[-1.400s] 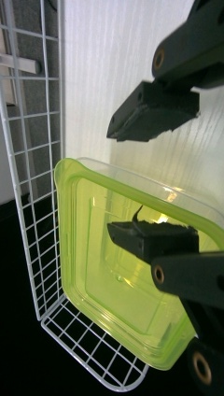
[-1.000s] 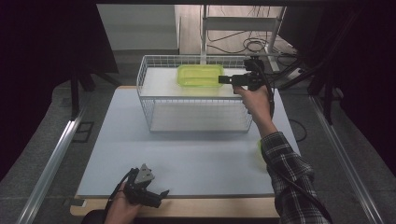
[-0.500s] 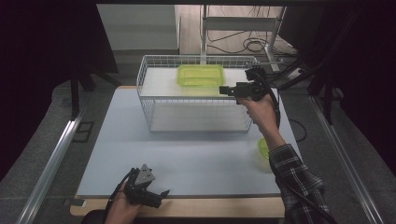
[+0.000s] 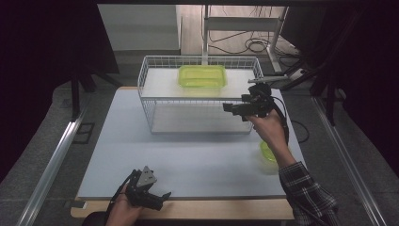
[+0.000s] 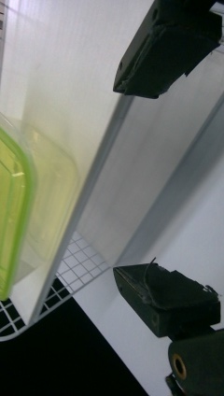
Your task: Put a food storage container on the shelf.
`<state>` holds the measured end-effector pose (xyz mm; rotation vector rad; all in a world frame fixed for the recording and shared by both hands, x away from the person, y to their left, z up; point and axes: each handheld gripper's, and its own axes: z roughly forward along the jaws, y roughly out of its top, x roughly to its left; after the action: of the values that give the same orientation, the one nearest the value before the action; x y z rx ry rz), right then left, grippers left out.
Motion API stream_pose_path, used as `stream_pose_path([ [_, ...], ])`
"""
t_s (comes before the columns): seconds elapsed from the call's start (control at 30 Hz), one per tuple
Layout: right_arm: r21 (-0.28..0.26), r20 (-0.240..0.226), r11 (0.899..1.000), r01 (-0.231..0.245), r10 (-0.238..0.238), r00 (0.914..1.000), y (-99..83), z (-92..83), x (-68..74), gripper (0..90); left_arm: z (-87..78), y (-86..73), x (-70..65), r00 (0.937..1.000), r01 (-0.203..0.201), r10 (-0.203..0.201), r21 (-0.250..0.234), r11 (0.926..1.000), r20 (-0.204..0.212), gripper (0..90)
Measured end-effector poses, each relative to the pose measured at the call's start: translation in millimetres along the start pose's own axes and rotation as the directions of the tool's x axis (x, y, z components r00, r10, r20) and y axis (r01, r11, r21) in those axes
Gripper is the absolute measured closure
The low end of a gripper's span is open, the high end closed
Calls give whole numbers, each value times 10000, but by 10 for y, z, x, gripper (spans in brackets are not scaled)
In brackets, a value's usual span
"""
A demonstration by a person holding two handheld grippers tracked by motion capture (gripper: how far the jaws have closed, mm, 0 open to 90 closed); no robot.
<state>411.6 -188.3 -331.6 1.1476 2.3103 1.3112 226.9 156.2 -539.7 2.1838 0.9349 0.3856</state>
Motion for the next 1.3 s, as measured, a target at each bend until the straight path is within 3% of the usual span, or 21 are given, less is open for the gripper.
stream_pose_path([
  [0.67, 310, -37, 9955, 898, -897, 9960, -606, -161, 118, 63, 27, -4, -13, 9999, -104, 105, 227, 9997, -41, 4],
  [0.87, 279, 23, 9942, 1040, -1041, 9946, -816, -217, 150, 63, 20, -3, -10, 10000, -74, 74, 160, 9998, -6, 4],
  [1.07, 337, 279, 9908, 1310, -1320, 9909, -1046, -259, 174, 58, -5, 6, 0, 9995, 179, -174, -212, 9996, 270, 5],
  [1.3, 292, 264, 9929, 1149, -1157, 9929, -1308, -256, 193, 56, -1, 0, 7, 9995, 240, -238, -107, 9997, 186, 5],
])
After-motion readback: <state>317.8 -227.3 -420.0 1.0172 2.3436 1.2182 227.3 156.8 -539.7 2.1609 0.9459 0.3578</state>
